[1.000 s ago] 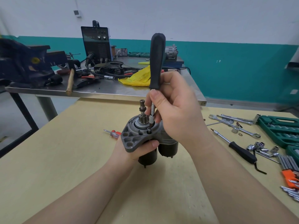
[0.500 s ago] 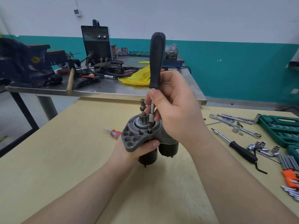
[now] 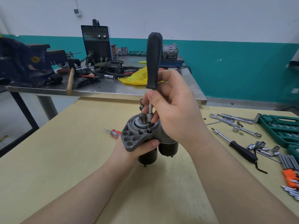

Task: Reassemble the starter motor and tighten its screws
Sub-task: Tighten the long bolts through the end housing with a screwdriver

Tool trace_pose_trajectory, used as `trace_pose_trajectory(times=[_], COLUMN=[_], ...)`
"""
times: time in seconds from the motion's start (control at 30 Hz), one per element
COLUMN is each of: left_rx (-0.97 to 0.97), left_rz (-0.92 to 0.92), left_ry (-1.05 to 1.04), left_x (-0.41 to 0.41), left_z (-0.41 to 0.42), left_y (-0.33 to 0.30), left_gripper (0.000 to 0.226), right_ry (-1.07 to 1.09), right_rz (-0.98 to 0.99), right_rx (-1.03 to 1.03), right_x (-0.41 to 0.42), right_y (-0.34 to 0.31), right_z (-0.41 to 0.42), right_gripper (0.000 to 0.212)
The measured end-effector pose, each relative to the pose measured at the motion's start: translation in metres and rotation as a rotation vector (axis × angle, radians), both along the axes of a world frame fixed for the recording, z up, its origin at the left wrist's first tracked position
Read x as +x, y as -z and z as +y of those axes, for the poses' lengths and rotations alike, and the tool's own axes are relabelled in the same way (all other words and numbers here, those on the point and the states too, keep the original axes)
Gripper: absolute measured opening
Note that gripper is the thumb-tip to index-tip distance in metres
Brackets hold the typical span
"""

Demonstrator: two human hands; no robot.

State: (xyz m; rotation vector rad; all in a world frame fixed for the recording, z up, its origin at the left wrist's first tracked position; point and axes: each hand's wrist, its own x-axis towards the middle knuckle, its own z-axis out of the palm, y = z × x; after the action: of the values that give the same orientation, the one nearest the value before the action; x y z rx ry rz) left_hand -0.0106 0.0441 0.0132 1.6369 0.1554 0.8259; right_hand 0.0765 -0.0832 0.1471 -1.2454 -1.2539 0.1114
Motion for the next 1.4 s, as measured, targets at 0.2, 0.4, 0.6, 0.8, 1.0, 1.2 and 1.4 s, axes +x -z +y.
trace_pose_trajectory(times=[0.2,0.4,0.6,0.8,1.0,1.2,1.4], left_rx=[-0.058,-0.013,0.041,0.059,-0.04,0.056,0.071], left_rz=[0.016,-0.016,-0.04,-0.04,-0.019,-0.007,0.009], left_ry=[0.0,0.004,0.009,0.009,0.018,0.008,-0.006], left_x=[-0.0001,0.0029,0.0033,0.0033,0.0007,0.0017,0.0043], left_z=[-0.002,0.0011,0.001,0.0004,0.0008,-0.0018,0.0032], left_y=[0.0007,0.0034,0.0035,0.0033,0.0038,-0.0017,0.0017], left_gripper=[0.083,0.05,0.041,0.039,0.051,0.041,0.047], right_ry=[0.01,0.004,-0.019,-0.023,-0.019,0.04,0.106], right_rz=[-0.001,-0.005,-0.064,-0.097,-0.043,-0.021,-0.021], right_rx=[-0.017,-0.02,-0.069,-0.124,-0.112,-0.044,0.001], right_x=[0.0003,0.0003,0.0034,0.0029,0.001,-0.0006,-0.0029], right_y=[-0.0003,-0.0005,-0.0009,-0.0029,-0.0059,-0.0044,-0.0059], right_z=[-0.0012,-0.0014,-0.003,-0.005,-0.0059,-0.0036,-0.0006], right_gripper=[0.025,0.024,0.026,0.031,0.029,0.041,0.043])
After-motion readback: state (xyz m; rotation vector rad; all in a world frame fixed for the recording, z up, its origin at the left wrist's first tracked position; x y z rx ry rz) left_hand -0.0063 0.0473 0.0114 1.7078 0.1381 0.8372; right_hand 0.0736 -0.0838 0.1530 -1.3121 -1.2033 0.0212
